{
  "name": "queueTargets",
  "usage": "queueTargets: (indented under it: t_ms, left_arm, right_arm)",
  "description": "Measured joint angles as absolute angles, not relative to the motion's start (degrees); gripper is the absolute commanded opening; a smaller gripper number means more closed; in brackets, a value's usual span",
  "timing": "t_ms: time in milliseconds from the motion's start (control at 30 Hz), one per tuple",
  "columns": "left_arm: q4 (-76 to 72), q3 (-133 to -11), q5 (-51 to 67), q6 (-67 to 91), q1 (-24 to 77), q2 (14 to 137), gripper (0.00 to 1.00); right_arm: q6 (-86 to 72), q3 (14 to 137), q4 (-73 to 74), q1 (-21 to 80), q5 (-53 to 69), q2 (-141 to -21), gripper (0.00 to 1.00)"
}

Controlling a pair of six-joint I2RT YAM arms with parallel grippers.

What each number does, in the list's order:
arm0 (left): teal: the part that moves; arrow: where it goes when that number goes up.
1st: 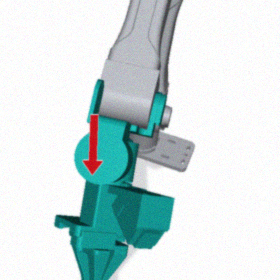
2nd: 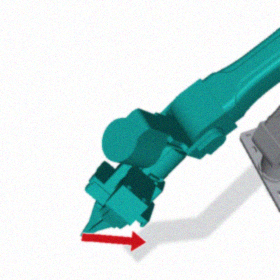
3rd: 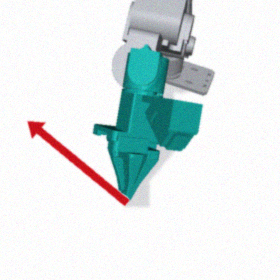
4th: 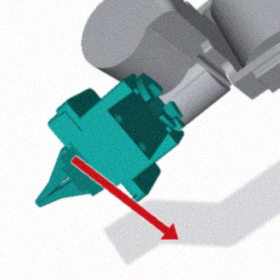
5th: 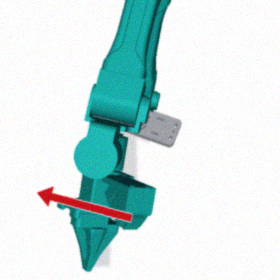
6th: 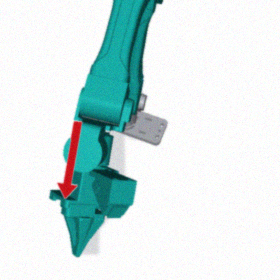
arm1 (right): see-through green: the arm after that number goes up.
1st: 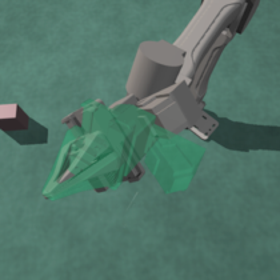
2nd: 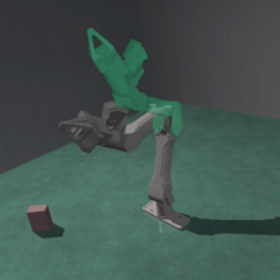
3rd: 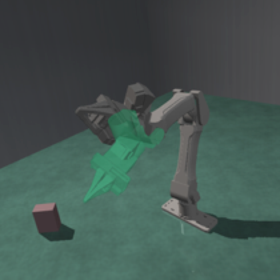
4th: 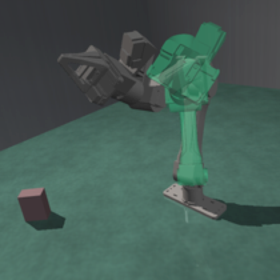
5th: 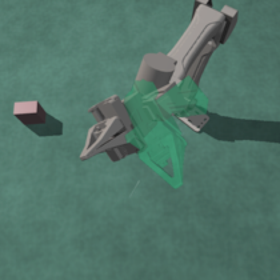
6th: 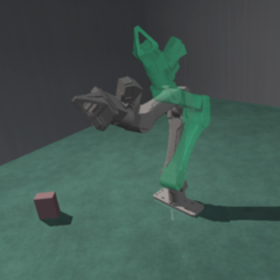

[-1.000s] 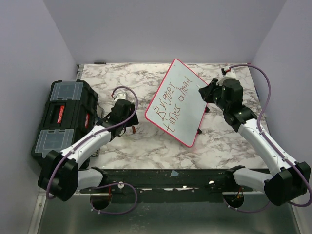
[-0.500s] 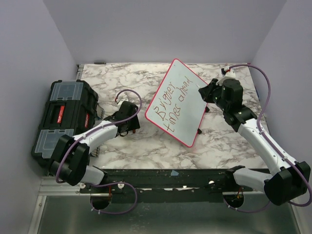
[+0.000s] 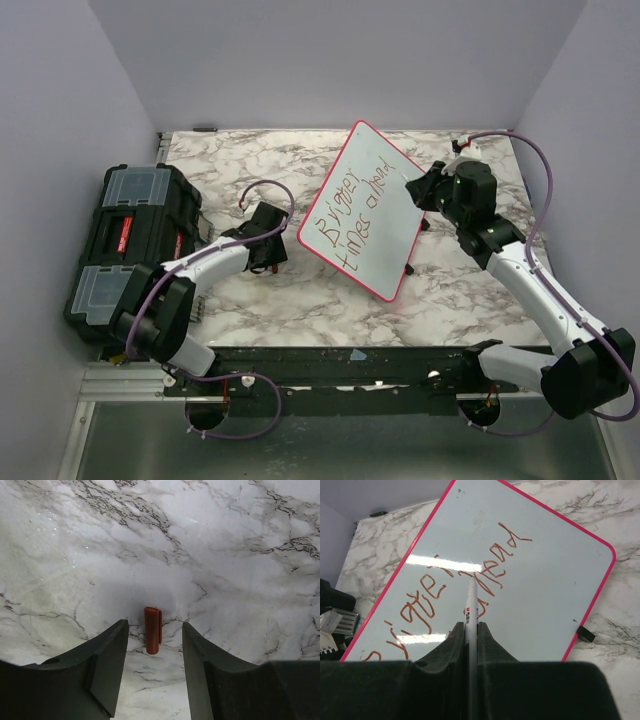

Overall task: Write a sentence on the whiteboard
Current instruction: Pick up the pen cap from the center of the board.

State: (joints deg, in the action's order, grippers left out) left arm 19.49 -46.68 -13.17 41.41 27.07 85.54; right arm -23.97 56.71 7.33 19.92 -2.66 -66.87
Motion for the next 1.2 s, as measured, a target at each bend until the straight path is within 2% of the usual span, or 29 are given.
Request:
queueTargets:
  t_ms: [133, 300, 400, 533, 633, 700, 1200]
  left_arm:
    - [19.73, -47.22, -12.86, 42.76, 27.07, 87.09, 0.47]
    - [19.90, -47.59, -12.69, 43.66, 27.07, 89.19, 0.41]
    - [19.99, -48.34, -12.64, 44.03, 27.07, 89.97, 0.28]
    - [19.99, -48.71, -12.56, 44.31, 27.00, 90.52, 0.16]
    - [19.90, -48.75, -12.43, 44.45, 27.00, 90.67, 0.11]
    - [19.73, -48.75, -12.12, 44.62, 27.00, 90.72, 0.00]
    - [19.00, -46.41, -8.80, 46.09, 27.00, 87.99, 0.00]
  right_arm:
    - [-23.97, 56.71, 7.31, 19.92, -2.44, -66.87, 0.01]
    - [-23.97, 56.62, 7.29, 19.92, -2.22, -66.87, 0.01]
    - [-23.97, 56.40, 7.25, 19.92, -2.20, -66.87, 0.01]
    - [-23.97, 56.12, 7.16, 19.92, -2.20, -66.87, 0.01]
    - [-23.97, 56.07, 7.11, 19.92, -2.20, -66.87, 0.01]
    - [-23.97, 56.07, 7.07, 19.92, -2.20, -66.87, 0.01]
    - [-23.97, 55.00, 5.69, 19.92, 0.95, -66.67, 0.01]
